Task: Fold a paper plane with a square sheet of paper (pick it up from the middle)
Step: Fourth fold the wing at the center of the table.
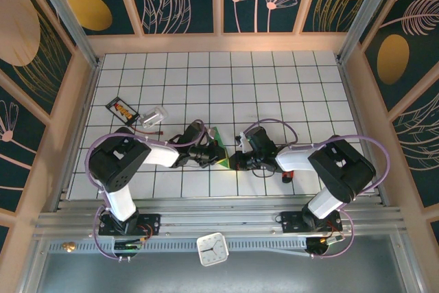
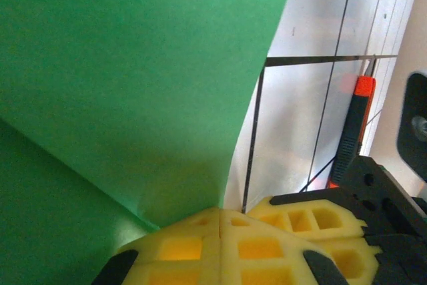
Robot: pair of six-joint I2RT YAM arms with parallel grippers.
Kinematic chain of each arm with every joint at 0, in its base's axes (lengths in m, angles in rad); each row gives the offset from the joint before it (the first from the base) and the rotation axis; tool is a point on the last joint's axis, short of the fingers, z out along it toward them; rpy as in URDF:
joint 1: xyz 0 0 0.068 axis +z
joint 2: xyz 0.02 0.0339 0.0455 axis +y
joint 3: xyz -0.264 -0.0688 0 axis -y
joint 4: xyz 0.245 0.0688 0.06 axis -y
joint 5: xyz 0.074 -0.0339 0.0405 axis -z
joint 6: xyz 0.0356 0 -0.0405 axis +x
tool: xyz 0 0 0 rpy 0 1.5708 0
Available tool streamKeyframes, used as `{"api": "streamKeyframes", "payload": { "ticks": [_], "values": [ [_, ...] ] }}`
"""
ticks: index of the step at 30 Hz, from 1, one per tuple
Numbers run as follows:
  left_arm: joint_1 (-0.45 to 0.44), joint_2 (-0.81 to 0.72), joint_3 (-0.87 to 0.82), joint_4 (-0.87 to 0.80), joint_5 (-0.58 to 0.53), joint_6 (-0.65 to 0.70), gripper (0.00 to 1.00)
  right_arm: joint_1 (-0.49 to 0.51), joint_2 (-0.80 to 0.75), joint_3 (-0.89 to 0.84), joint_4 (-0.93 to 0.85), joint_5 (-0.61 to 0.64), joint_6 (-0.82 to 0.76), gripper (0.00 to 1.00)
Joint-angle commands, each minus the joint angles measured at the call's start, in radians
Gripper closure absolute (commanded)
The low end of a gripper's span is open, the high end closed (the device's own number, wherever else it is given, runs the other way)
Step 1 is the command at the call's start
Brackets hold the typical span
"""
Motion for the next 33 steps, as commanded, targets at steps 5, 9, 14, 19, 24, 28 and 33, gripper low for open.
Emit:
{"api": "streamKeyframes", "payload": {
  "ticks": [5, 9, 14, 19, 24, 28, 33],
  "values": [
    [-0.005, 0.036, 0.042, -0.055, -0.017, 0.033, 1.00, 0.005, 0.035, -0.044, -0.124, 0.086, 0.003, 1.00],
    [-0.003, 0.048, 0.044, -0.086, -0.036, 0.046, 1.00, 0.004, 0.034, -0.048, -0.123, 0.086, 0.004, 1.00],
    [0.002, 0.051, 0.041, -0.112, -0.060, 0.063, 1.00, 0.006, 0.033, -0.055, -0.124, 0.084, 0.006, 1.00],
    [0.031, 0.045, 0.038, -0.130, -0.075, 0.084, 1.00, 0.006, 0.033, -0.060, -0.127, 0.083, 0.008, 1.00],
    [0.062, 0.051, 0.044, -0.147, -0.078, 0.109, 1.00, 0.007, 0.036, -0.064, -0.131, 0.081, 0.010, 1.00],
    [0.090, 0.055, 0.049, -0.154, -0.076, 0.129, 1.00, 0.010, 0.042, -0.063, -0.133, 0.080, 0.013, 1.00],
    [0.122, 0.060, 0.067, -0.175, -0.076, 0.160, 1.00, 0.013, 0.051, -0.060, -0.137, 0.080, 0.012, 1.00]
  ]
}}
